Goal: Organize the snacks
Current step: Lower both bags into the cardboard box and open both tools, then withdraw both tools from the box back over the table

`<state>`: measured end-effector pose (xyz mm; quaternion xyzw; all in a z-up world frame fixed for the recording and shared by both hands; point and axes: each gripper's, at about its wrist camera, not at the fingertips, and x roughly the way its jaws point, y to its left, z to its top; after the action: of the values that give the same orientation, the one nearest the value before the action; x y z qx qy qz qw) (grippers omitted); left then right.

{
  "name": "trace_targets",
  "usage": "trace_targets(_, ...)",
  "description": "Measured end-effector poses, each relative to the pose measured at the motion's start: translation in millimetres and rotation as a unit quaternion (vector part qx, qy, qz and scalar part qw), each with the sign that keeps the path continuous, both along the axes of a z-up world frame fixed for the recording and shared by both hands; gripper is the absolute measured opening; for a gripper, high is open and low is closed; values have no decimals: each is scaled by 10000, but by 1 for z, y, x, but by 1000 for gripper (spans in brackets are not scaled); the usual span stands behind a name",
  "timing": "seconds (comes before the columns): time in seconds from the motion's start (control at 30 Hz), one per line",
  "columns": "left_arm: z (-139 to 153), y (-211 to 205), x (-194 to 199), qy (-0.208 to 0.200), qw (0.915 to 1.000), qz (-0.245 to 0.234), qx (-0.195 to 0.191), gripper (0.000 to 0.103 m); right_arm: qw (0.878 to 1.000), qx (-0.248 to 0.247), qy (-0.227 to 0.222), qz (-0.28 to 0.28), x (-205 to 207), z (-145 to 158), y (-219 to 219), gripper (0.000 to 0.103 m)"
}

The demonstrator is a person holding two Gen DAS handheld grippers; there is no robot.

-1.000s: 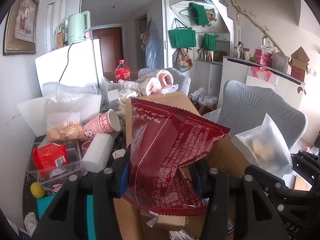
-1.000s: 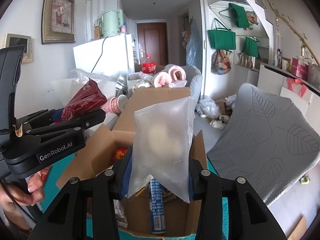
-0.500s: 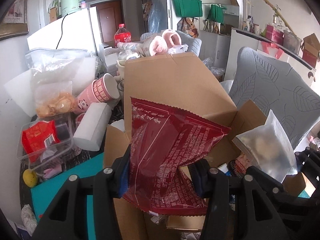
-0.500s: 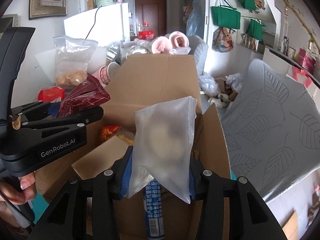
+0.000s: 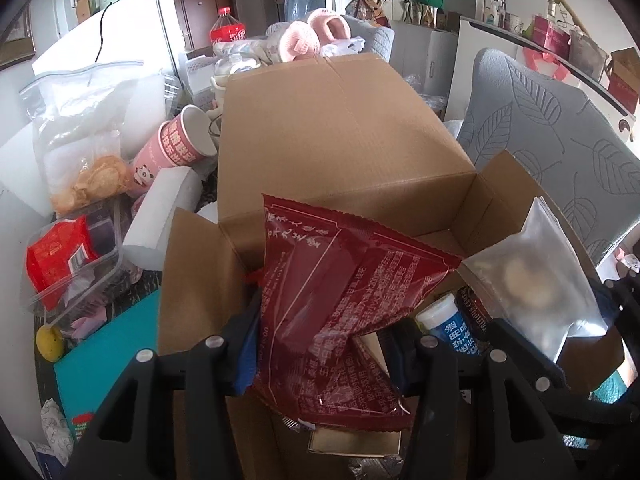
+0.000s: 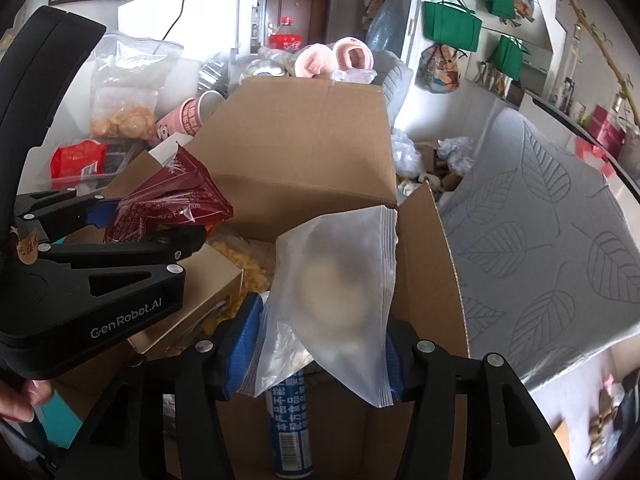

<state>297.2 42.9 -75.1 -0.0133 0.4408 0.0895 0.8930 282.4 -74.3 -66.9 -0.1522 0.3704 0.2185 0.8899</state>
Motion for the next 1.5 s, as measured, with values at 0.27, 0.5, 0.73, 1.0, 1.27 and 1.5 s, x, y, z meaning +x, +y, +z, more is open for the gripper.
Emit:
trace_targets(0.27, 4, -3, -7, -14, 9997, 148, 191, 64, 9998, -111, -171, -84, -8, 8, -9, 64)
trace_targets(0.5, 26, -7, -21, -313, 9994, 119, 69, 69, 9993, -73, -338, -119, -19, 25, -20, 64)
trace_targets(0.73, 68, -20, -42, -708, 9973, 38, 186, 69, 9977, 76, -635, -207, -35, 54, -35, 64)
trace_targets(1.0, 129, -37, -88, -1355, 9904, 0, 284, 69, 9926, 318, -1147, -237, -73, 103, -55, 64)
trace_targets(1.27, 176, -57, -145, -1917, 9808, -181, 313, 69, 9853, 511, -1614, -237, -119, 142, -76, 68)
trace_targets(1.5, 196, -72, -193, -2321, 9714, -313, 389, 87, 9782, 593, -1982, -202, -161, 166, -90, 74)
